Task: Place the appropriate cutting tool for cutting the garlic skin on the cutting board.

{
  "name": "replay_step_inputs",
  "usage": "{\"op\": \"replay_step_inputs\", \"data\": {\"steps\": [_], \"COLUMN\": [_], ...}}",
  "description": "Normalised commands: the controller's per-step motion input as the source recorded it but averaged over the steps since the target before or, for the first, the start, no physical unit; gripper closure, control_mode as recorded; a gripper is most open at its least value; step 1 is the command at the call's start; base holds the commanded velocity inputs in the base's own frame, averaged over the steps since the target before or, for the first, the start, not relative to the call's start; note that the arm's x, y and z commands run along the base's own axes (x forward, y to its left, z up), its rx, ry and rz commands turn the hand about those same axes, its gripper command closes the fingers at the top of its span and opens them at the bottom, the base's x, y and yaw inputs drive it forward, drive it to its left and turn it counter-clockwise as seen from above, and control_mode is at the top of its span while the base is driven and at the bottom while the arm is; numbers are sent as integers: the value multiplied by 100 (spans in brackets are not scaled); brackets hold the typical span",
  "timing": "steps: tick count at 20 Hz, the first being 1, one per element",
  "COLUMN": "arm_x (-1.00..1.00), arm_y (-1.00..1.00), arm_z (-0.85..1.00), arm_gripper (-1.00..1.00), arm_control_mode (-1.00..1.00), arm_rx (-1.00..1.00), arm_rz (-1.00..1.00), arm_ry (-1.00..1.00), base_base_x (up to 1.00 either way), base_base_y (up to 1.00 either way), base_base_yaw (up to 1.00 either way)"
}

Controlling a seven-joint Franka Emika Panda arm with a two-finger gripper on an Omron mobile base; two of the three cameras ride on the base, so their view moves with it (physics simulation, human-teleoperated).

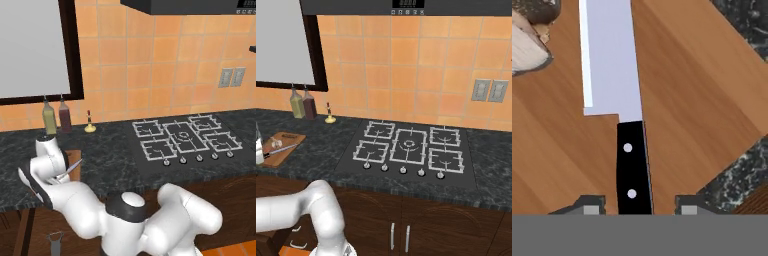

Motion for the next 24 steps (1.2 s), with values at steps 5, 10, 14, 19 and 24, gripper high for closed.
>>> {"op": "replay_step_inputs", "data": {"steps": [5,10,14,19,24], "arm_x": [-37,-25,-8,1,7], "arm_y": [-25,-54,-80,-97,-100], "arm_z": [59,71,65,25,-1], "arm_gripper": [-100,-100,-100,-100,-100], "arm_control_mode": [-100,-100,-100,-100,-100], "arm_rx": [0,0,0,3,8], "arm_rz": [0,-1,-2,0,7], "arm_ry": [-4,-7,-8,-1,1], "base_base_x": [0,0,0,0,0], "base_base_y": [0,0,0,0,0], "base_base_yaw": [0,0,0,0,0]}}
